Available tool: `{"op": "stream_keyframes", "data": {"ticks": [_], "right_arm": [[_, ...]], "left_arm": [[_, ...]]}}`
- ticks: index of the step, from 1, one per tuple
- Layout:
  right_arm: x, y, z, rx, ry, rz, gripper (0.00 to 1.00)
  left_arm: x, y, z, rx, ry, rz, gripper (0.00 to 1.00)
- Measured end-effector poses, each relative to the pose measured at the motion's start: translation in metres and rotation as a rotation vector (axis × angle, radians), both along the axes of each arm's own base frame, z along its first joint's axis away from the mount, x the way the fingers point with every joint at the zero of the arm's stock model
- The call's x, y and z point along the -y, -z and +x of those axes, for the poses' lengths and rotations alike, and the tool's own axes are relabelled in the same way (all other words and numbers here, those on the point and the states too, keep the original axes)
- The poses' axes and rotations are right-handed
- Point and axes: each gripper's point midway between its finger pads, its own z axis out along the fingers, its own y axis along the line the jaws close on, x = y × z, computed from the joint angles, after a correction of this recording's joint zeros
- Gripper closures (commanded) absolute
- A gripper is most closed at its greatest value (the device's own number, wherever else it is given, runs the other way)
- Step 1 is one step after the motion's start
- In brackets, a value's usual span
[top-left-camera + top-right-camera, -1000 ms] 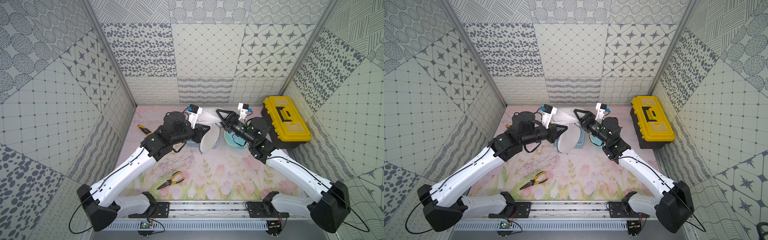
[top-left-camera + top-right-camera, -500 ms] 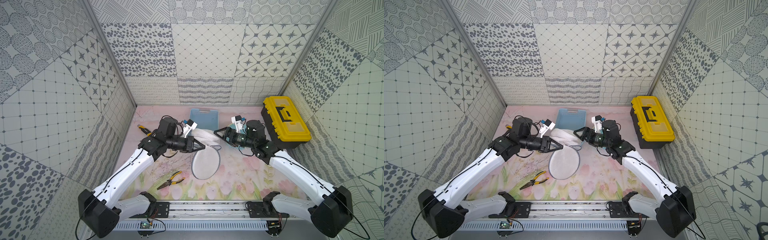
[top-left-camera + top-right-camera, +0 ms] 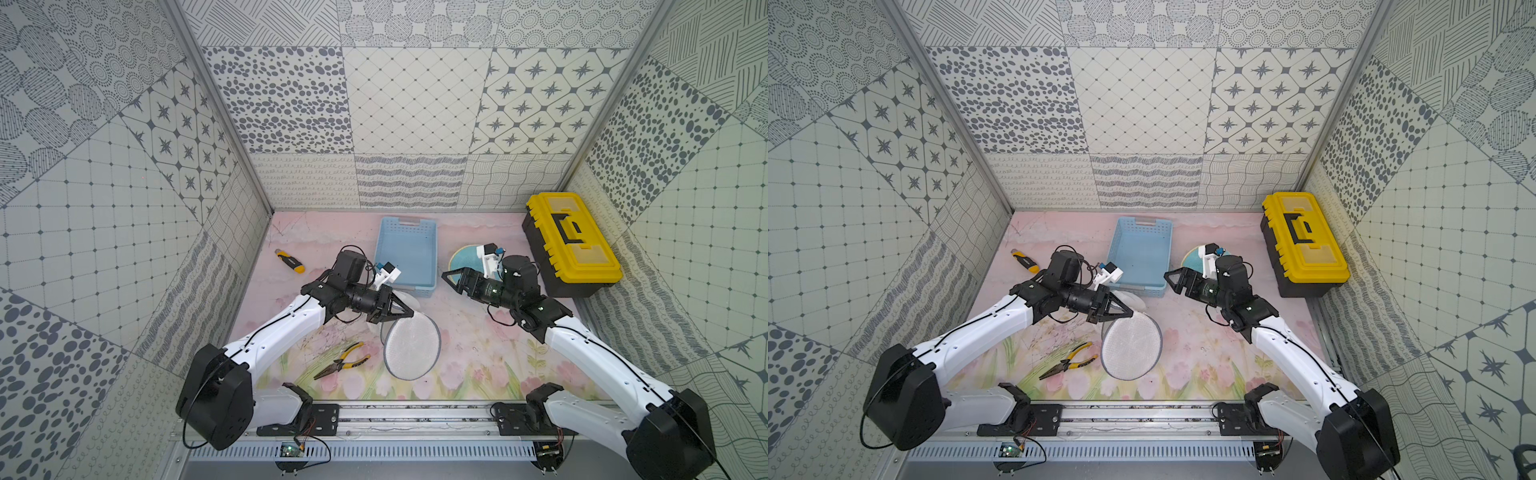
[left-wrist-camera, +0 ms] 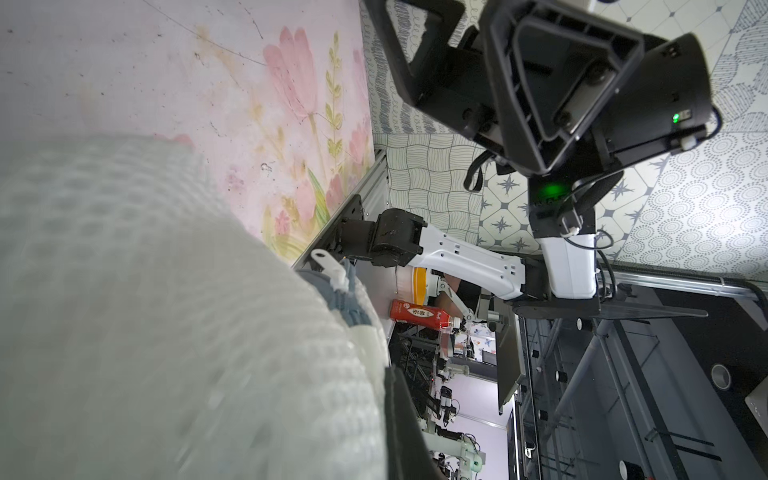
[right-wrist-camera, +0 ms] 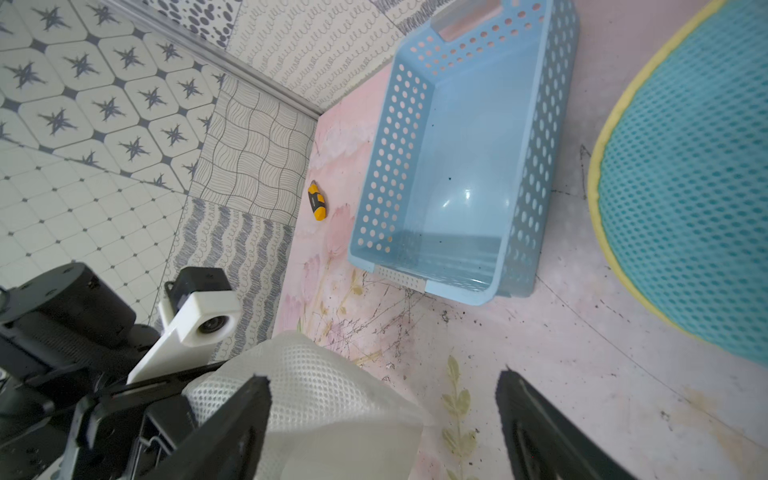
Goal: Turn the laundry bag inside out
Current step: Zip the zipper on the laundry bag.
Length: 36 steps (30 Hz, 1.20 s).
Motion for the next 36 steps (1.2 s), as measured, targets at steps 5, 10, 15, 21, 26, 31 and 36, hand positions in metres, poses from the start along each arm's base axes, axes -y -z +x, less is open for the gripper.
{"op": "stream_keyframes", "data": {"ticks": [5,10,15,21,26,31,36], "right_arm": [[-0.015,-0.019,-0.017,0.086,-0.148,0.034,0.35],[-0.023,-0.027,-0.039,0.165,-0.246,-0.002,0.47],[-0.026,-0.050,-0.064,0.267,-0.327,0.032,0.45],[-0.043,-0.059,-0.103,0.322,-0.498,0.062,0.43],[-0.060,-0.047,-0.119,0.296,-0.583,0.045,0.45],[-0.072,-0.034,-0.119,0.252,-0.616,0.023,0.43],[-0.077,-0.024,-0.115,0.231,-0.623,0.008,0.35]], "left_arm": [[0.008,-0.011,-0.011,0.191,0.025,0.050,1.00],[0.015,-0.021,-0.037,0.484,0.072,0.130,1.00],[-0.003,-0.023,-0.059,0.784,0.058,0.167,1.00],[-0.020,-0.032,-0.063,1.022,0.036,0.175,1.00],[-0.024,-0.031,-0.060,1.149,0.046,0.188,1.00],[-0.027,-0.035,-0.061,1.261,0.055,0.180,1.00],[-0.030,-0.044,-0.067,1.368,0.077,0.145,1.00]]}}
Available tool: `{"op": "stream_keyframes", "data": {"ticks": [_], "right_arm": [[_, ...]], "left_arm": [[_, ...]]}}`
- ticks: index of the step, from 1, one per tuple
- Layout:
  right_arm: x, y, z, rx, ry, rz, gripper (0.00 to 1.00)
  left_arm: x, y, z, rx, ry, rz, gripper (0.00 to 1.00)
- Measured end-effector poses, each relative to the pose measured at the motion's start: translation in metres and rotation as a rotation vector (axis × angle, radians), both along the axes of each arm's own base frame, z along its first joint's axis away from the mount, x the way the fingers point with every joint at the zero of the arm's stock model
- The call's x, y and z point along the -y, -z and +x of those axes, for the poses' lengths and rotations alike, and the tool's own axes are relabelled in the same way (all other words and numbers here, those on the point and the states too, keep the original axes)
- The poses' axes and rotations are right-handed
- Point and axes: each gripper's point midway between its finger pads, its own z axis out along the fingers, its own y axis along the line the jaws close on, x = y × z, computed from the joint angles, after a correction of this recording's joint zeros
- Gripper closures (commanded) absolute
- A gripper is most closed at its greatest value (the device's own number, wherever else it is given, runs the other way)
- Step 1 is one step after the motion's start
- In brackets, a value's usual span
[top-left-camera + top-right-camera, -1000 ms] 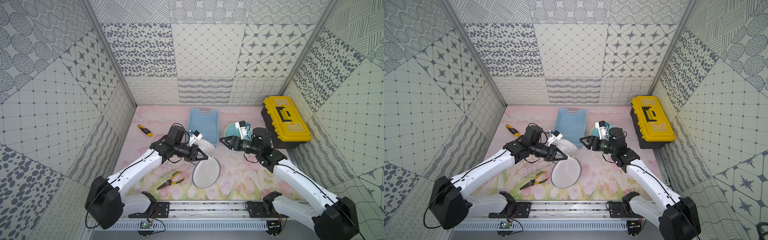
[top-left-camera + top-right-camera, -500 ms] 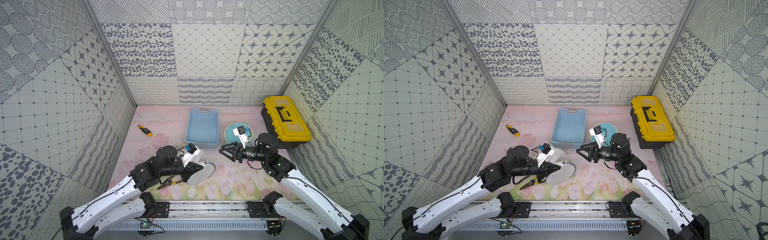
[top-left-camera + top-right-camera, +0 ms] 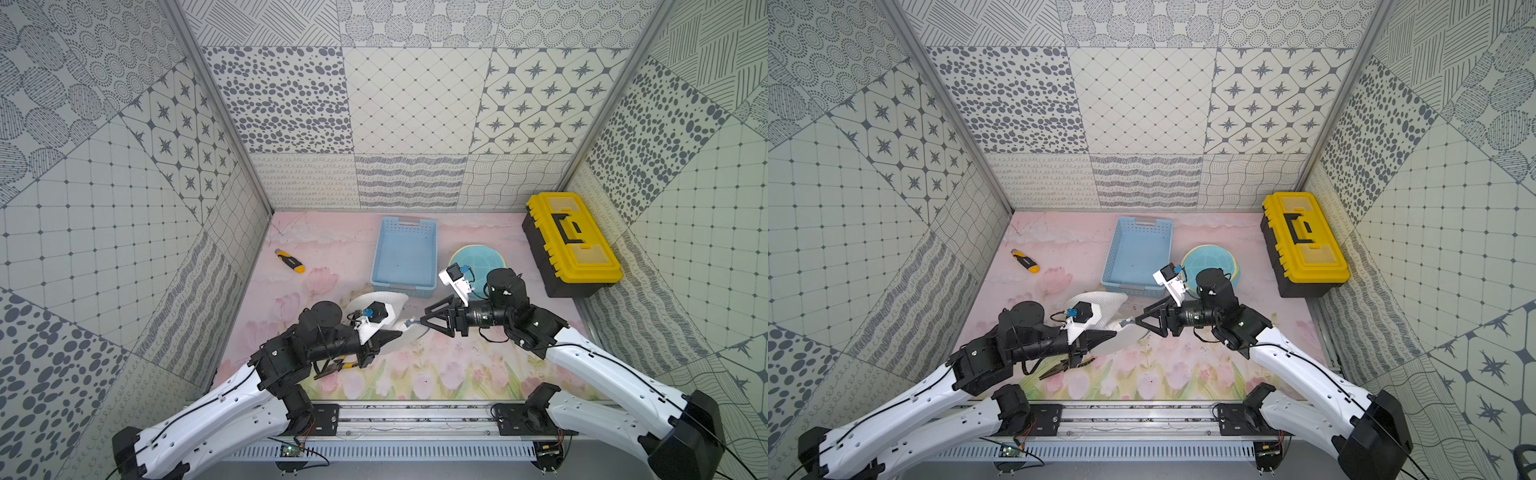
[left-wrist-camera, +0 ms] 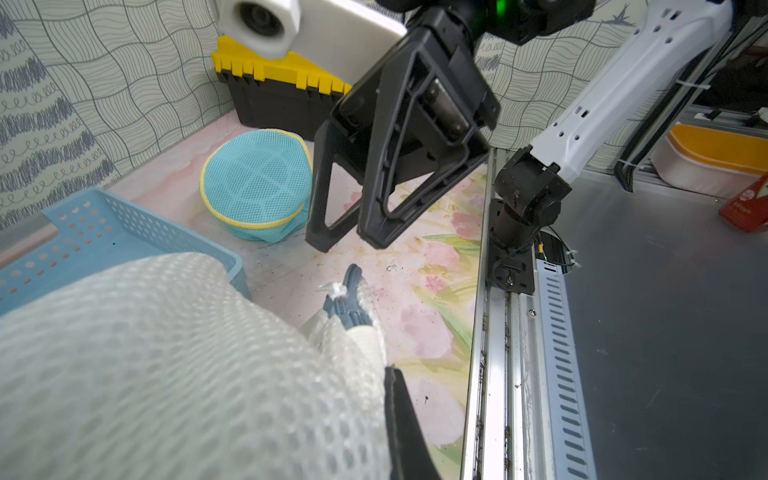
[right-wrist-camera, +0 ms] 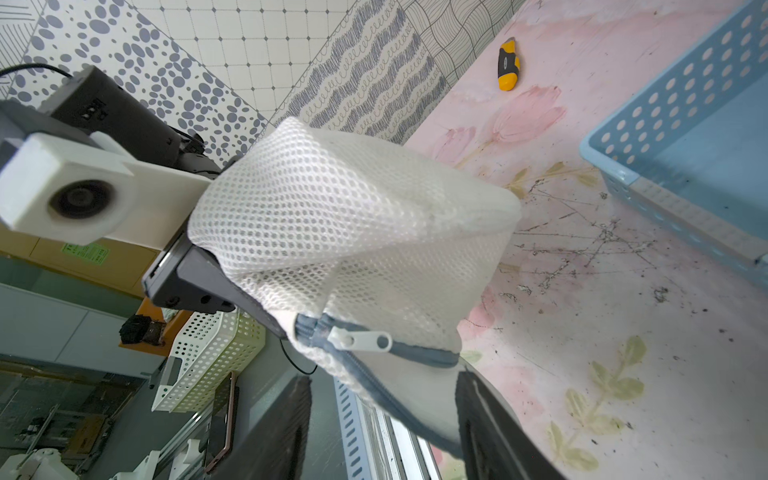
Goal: Turn the laundry bag inside out
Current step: Zip the zipper on the laundry bag.
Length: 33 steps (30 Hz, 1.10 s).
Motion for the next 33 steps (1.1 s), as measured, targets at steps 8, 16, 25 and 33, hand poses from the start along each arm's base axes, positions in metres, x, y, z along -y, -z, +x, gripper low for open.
{"op": "stream_keyframes", "data": {"ticks": [8,16,25,33], "right_arm": [[-0.017,-0.010,0.009,-0.067,-0.050,0.100,0.33],[-0.022,-0.031,-0.003,-0.098,-0.145,0.184,0.39],[-0.023,-0.025,-0.006,-0.136,-0.162,0.172,0.47],[-0.024,-0.026,-0.010,-0.159,-0.185,0.179,0.64]], "left_arm": [[-0.002,-0.013,-0.008,0.094,0.051,-0.021,1.00],[-0.002,-0.017,-0.010,0.157,0.072,-0.013,1.00],[-0.003,-0.019,-0.010,0.197,0.081,-0.007,1.00],[-0.003,-0.021,-0.009,0.223,0.075,-0.005,1.00]]}}
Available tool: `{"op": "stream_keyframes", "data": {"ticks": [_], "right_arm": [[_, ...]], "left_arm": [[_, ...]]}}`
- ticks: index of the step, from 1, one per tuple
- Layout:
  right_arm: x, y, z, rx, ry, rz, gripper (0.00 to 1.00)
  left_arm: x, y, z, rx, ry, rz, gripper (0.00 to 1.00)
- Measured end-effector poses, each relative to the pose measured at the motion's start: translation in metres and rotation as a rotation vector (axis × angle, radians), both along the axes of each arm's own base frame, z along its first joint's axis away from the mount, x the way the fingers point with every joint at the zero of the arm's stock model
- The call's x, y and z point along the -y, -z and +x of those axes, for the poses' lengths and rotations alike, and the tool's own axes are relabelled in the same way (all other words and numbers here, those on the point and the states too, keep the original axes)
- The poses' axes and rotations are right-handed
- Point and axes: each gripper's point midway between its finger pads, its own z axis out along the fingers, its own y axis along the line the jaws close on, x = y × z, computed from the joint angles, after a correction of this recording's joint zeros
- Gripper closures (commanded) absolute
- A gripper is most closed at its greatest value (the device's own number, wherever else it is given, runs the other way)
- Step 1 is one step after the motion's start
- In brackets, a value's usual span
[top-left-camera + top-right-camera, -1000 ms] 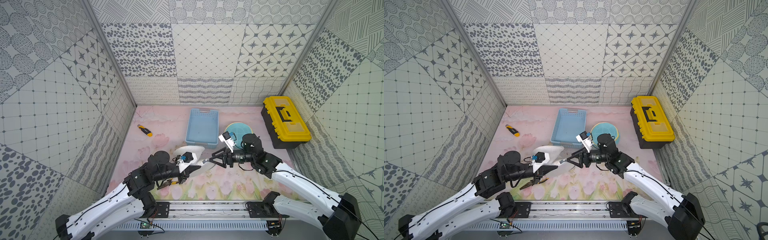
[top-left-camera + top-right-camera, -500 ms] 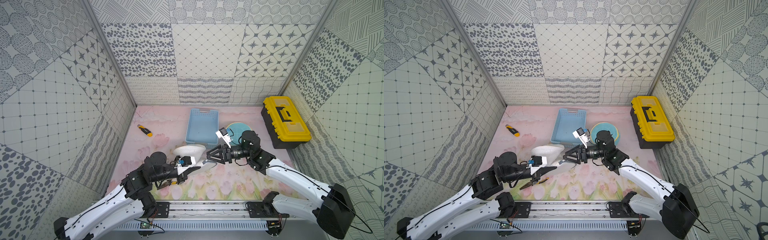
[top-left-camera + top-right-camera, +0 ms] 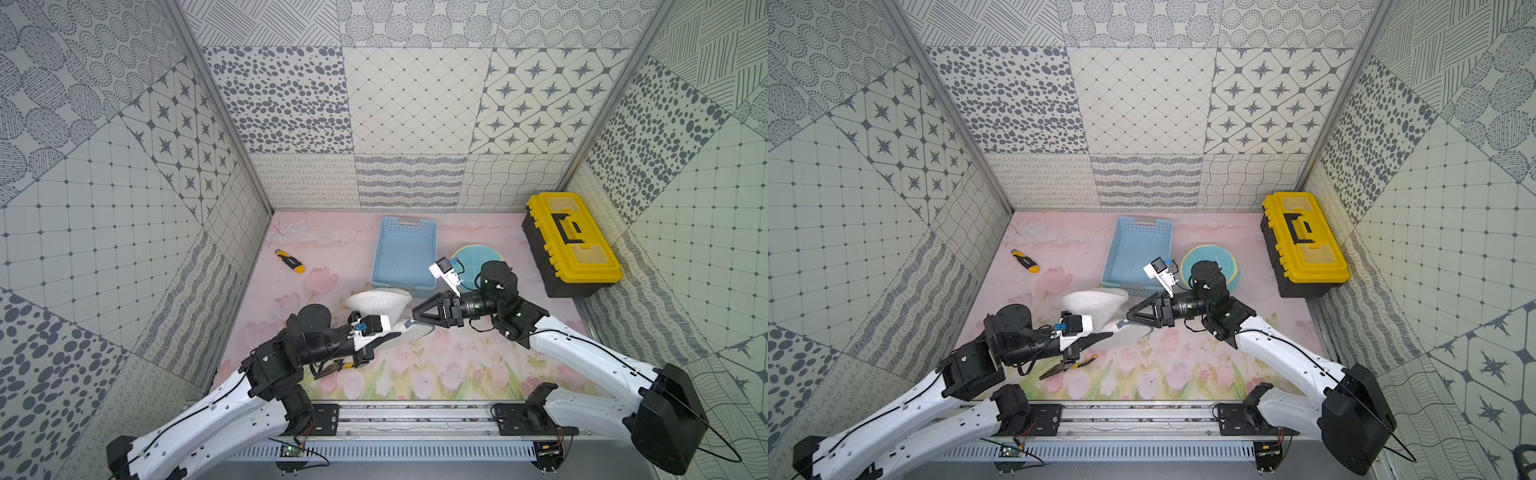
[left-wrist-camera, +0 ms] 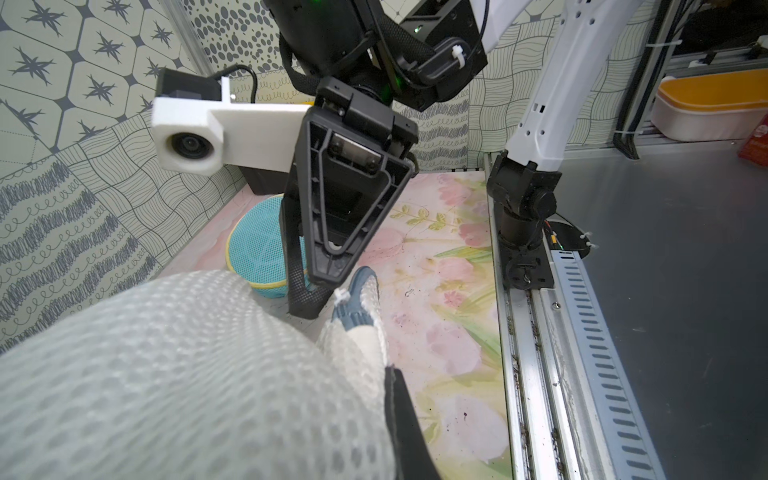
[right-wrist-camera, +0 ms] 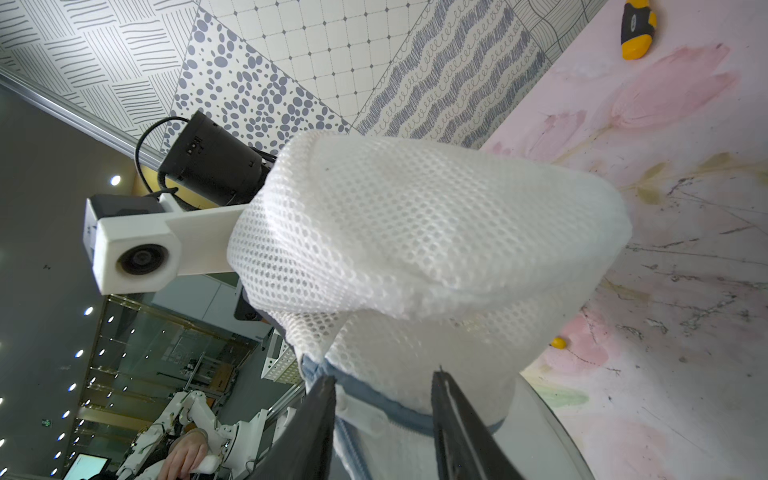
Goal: Turn the laundry bag inside out
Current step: Zip the zipper on the laundry bag.
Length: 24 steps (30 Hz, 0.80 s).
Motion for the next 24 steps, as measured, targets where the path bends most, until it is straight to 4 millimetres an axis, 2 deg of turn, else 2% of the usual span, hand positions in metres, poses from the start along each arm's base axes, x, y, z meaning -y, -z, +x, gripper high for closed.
{"op": "stream_keyframes", "data": {"ticks": [8,12,14,21,24], "right_arm": [[-0.002,-0.005,-0.007,-0.006,-0.027,0.013,0.70],[-0.001,-0.009,-0.010,0.005,-0.031,0.024,0.62],[0.001,-0.010,-0.013,0.018,-0.033,0.022,0.62],[0.004,-0.007,-0.017,0.031,-0.044,0.005,0.70],[0.004,-0.007,-0.018,0.033,-0.043,0.007,0.71]], "left_arm": [[0.000,-0.003,0.003,0.028,-0.013,-0.007,1.00],[0.000,-0.005,0.003,0.038,-0.010,-0.008,1.00],[0.000,-0.005,0.002,0.039,-0.004,-0.006,1.00],[0.000,-0.013,-0.004,0.049,0.028,-0.002,1.00],[0.000,-0.011,-0.005,0.047,0.034,0.006,1.00]]}}
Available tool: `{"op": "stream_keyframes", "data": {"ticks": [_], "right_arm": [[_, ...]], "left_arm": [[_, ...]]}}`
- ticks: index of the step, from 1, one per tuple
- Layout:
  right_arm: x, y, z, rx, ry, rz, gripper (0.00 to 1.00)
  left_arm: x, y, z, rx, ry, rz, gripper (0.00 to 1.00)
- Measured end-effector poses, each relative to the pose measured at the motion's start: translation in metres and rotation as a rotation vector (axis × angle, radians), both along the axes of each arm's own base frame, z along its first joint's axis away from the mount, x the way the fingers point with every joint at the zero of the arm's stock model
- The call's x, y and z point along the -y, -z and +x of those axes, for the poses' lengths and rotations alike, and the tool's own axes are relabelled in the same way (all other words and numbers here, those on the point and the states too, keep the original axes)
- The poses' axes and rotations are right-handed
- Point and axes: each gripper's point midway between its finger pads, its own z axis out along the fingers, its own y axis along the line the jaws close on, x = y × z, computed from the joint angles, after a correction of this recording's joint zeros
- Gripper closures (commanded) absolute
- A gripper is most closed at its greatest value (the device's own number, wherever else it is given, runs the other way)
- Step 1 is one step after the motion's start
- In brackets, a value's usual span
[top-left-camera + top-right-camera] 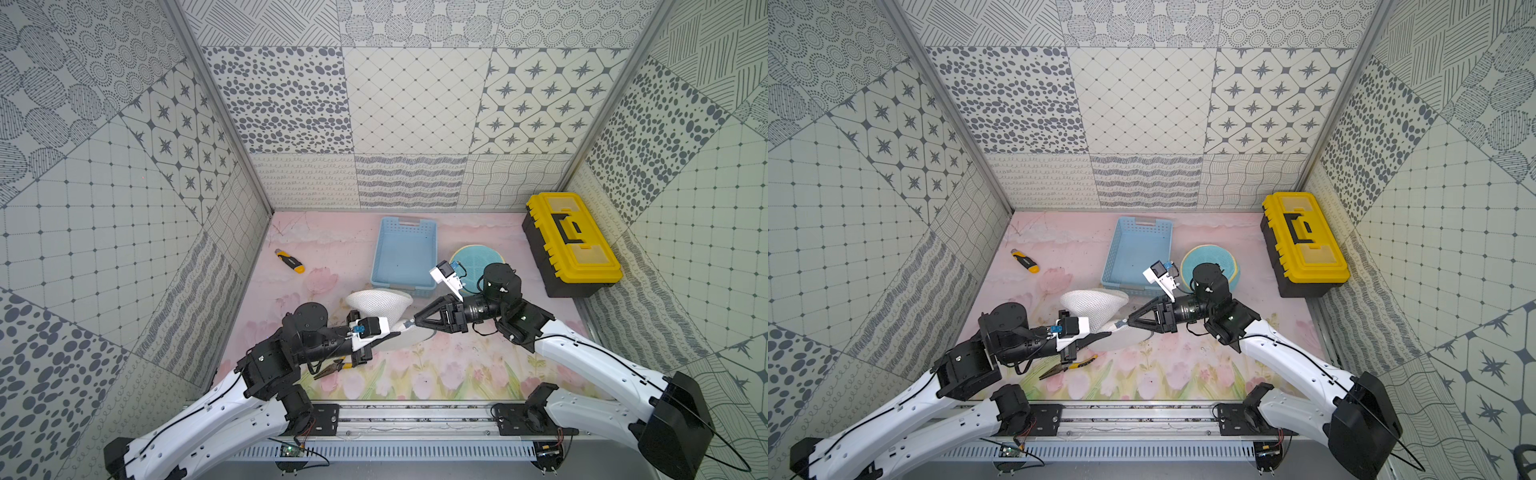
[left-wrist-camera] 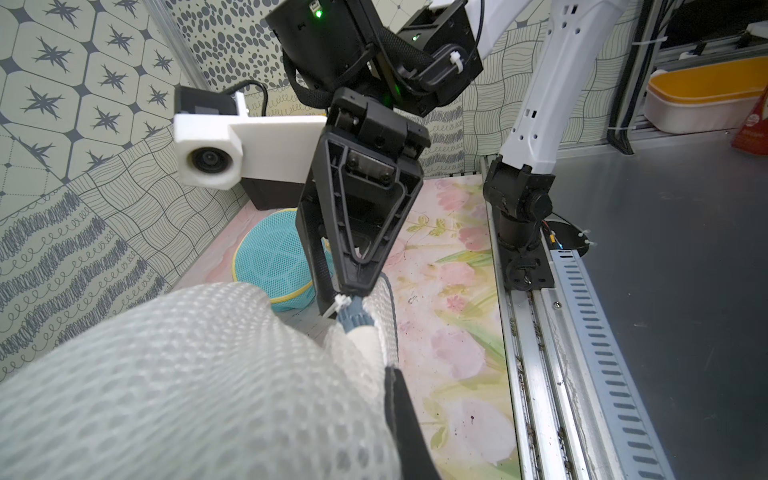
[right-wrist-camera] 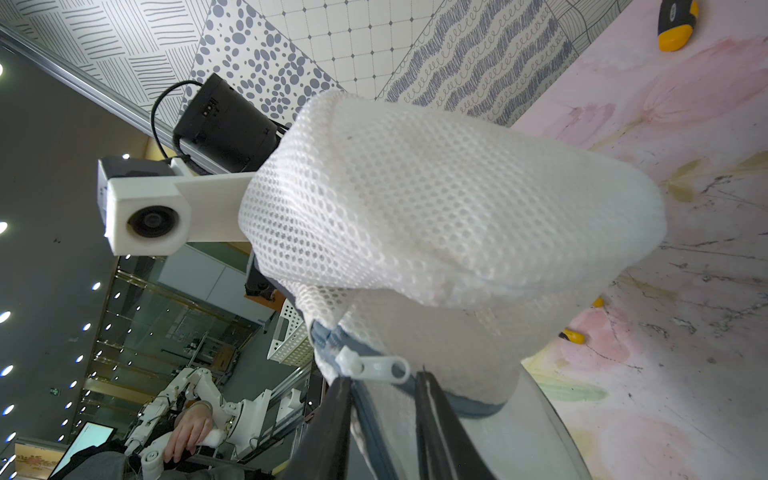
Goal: Turn the laundry bag inside out
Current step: Zip the zipper on the laundry bag.
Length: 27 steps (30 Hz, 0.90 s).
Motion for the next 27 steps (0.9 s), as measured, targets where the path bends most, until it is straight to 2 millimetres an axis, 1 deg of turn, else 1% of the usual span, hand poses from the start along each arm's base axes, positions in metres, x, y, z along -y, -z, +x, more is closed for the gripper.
{"op": "stream_keyframes", "data": {"ticks": [10,11,13,15,18,23,25,27], "right_arm": [[-0.001,-0.013,-0.002,0.014,-0.009,0.041,0.73],[-0.002,-0.013,-0.003,0.015,-0.014,0.043,0.70],[-0.002,-0.011,-0.005,0.018,-0.016,0.037,0.61],[-0.002,-0.007,-0.005,0.025,-0.011,0.010,0.56],[0.002,-0.007,-0.006,0.063,0.001,-0.025,0.54],[0.010,-0.018,-0.014,0.155,-0.012,-0.029,0.55],[0.012,-0.018,-0.018,0.179,-0.025,-0.034,0.49],[0.013,-0.016,-0.021,0.192,-0.041,-0.047,0.47]], "left_arm": [[0.000,0.002,-0.006,-0.011,0.028,0.014,1.00],[0.000,0.002,-0.006,-0.011,0.030,0.014,1.00],[0.000,0.001,-0.007,-0.011,0.034,0.013,1.00],[0.000,0.000,-0.009,-0.011,0.043,0.013,1.00],[0.000,-0.004,-0.014,-0.011,0.069,0.019,1.00],[0.000,-0.009,-0.025,-0.021,0.123,0.025,1.00],[-0.001,-0.008,-0.029,-0.030,0.144,0.029,1.00],[-0.001,-0.007,-0.033,-0.042,0.167,0.032,1.00]]}}
